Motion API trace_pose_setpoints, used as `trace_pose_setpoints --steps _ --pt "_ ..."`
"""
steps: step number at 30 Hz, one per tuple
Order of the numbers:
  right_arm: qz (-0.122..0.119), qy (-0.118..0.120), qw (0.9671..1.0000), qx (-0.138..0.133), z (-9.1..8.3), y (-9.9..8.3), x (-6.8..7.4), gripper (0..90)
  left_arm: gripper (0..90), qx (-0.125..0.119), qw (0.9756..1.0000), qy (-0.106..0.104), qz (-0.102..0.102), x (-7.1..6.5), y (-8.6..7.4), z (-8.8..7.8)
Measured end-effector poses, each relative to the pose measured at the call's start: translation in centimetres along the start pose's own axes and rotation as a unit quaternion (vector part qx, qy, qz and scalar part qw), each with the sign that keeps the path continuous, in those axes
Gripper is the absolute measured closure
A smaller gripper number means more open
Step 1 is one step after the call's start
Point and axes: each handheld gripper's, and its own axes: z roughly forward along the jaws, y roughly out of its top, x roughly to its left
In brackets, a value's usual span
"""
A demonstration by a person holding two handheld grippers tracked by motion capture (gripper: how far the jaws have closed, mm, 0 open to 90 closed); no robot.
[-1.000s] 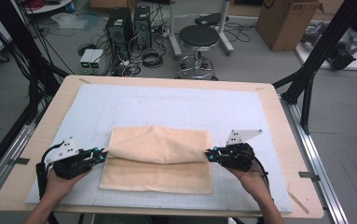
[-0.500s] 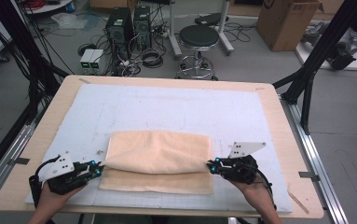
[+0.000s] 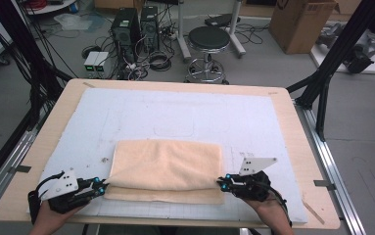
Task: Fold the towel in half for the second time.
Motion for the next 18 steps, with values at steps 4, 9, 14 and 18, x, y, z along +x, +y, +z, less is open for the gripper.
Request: trace_pose_setpoints --steps 4,9,14,18 --pt "0.003 0.01 0.9999 0.002 0.2 -0.6 0.2 81.6 78.7 0.0 0.9999 -0.007 -0.009 0.1 -0.2 -0.3" --pt "0.007 0.011 0.9998 -0.013 -0.8 -0.7 0.5 66.4 56.9 -0.037 0.9989 -0.005 -0.028 0.1 0.4 -1.4" --pt "-0.001 -0.002 0.9998 -0.02 -0.8 0.1 0.6 62.0 53.8 -0.03 0.9993 -0.016 -0.018 -0.1 1.5 0.0" --pt "-0.013 0.015 0.9997 -0.013 0.7 0.8 0.6 58.4 56.4 0.001 0.9993 -0.034 -0.013 0.1 1.5 1.9"
